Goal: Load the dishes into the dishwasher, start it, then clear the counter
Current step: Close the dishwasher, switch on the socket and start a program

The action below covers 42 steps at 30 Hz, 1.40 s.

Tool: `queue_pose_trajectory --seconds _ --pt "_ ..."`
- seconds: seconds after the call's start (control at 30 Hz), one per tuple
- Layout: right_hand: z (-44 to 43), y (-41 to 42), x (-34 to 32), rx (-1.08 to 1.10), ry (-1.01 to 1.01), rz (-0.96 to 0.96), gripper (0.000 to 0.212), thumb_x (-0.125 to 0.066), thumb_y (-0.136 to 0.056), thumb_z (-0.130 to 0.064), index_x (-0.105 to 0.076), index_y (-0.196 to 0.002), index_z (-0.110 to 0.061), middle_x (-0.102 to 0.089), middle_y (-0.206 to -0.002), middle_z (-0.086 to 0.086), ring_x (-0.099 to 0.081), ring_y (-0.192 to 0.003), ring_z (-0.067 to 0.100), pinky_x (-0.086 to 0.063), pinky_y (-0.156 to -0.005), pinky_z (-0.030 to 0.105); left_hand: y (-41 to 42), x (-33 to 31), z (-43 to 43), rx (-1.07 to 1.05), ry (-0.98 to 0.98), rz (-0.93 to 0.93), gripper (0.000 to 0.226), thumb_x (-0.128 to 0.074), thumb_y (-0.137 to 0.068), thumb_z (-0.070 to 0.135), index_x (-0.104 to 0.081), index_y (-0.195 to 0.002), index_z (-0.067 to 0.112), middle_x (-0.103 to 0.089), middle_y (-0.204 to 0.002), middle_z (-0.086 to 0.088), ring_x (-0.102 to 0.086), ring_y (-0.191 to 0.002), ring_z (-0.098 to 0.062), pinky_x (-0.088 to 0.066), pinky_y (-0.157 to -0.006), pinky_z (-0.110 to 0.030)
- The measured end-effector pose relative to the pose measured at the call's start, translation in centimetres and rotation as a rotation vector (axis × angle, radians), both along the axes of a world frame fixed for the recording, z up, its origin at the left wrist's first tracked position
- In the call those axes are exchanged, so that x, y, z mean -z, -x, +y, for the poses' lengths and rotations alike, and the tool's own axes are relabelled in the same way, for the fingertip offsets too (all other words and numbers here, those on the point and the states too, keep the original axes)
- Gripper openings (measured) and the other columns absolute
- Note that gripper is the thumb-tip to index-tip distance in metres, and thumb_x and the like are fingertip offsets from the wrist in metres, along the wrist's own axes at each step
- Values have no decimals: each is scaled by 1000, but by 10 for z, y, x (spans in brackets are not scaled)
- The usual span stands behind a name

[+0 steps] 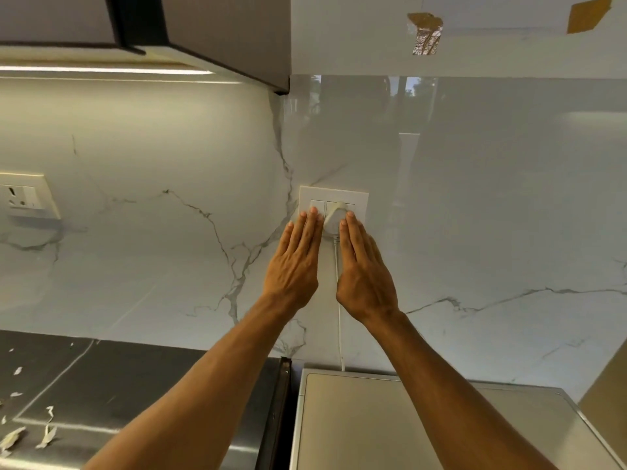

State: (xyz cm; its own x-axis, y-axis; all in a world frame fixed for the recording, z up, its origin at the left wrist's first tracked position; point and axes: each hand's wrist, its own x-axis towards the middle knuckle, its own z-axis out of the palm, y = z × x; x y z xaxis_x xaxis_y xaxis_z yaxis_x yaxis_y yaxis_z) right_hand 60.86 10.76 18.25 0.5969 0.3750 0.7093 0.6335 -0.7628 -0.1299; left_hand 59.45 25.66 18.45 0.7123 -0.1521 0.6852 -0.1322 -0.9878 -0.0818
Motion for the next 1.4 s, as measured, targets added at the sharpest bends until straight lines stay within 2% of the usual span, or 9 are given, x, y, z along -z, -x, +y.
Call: queue_pose_trajectory --seconds 0.2,0.5,0.6,0.67,0.73,0.83,0.9,1.07,1.4 --pt "4 -4 5 -27 -38 24 84 -58 -80 -3 -15 -153 -5 -14 -161 14 -16 -148 33 -23 -118 44 -3 8 -3 -52 11 -19 94 -54 -78 -7 1 -153 6 2 -161 -15 1 -148 -34 -5 -120 -51" --pt "0 -6 5 -14 26 74 95 -62 -80 0 1 -151 -9 3 -161 8 -6 -150 30 -17 -121 42 -9 11 -8 -121 55 14 103 -61 -77 -3 8 -153 11 4 -162 -12 4 -148 -32 6 -119 -50" --pt "0 3 -3 9 83 148 95 -58 -86 -4 12 -149 -12 15 -161 6 6 -151 26 -10 -124 40 -1 7 -12 -139 63 68 100 -51 -84 0 22 -149 15 17 -160 -9 16 -146 -30 15 -118 -47" --pt "-2 12 -9 30 109 189 93 -56 -89 -8 11 -152 -11 16 -162 7 8 -151 25 -8 -124 37 9 7 -16 -162 74 115 97 -42 -87 0 37 -141 18 32 -155 -6 28 -142 -27 20 -116 -45" --pt "-5 23 -13 41 126 232 90 -56 -91 -11 7 -155 -10 12 -163 9 6 -151 25 -8 -124 36 23 10 -19 -154 97 134 95 -42 -90 4 38 -139 18 35 -153 -6 31 -141 -26 21 -115 -44" --pt "-13 46 -10 40 137 301 86 -60 -91 -14 -3 -156 -9 1 -164 10 -4 -151 26 -12 -121 35 54 13 -23 -133 56 190 87 -42 -93 10 26 -147 15 29 -155 -8 28 -143 -27 20 -116 -43" --pt "-18 64 -2 28 131 338 81 -60 -91 -13 -10 -155 -10 -8 -164 10 -9 -151 26 -15 -120 34 77 17 -26 -129 61 255 81 -37 -92 7 20 -149 16 26 -157 -9 25 -143 -27 17 -117 -43" --pt "-33 115 34 -44 60 383 68 -58 -90 -7 -29 -151 -12 -31 -157 9 -26 -147 24 -24 -118 32 132 39 -32 -137 97 309 77 -40 -95 12 10 -152 21 16 -160 -9 17 -146 -27 11 -119 -42" --pt "-81 228 94 -46 73 471 65 -57 -89 -7 -34 -150 -15 -39 -153 6 -34 -142 20 -27 -115 28 244 88 -62 -21 82 445 63 -35 -103 25 0 -154 21 7 -161 -7 9 -148 -25 7 -120 -39"
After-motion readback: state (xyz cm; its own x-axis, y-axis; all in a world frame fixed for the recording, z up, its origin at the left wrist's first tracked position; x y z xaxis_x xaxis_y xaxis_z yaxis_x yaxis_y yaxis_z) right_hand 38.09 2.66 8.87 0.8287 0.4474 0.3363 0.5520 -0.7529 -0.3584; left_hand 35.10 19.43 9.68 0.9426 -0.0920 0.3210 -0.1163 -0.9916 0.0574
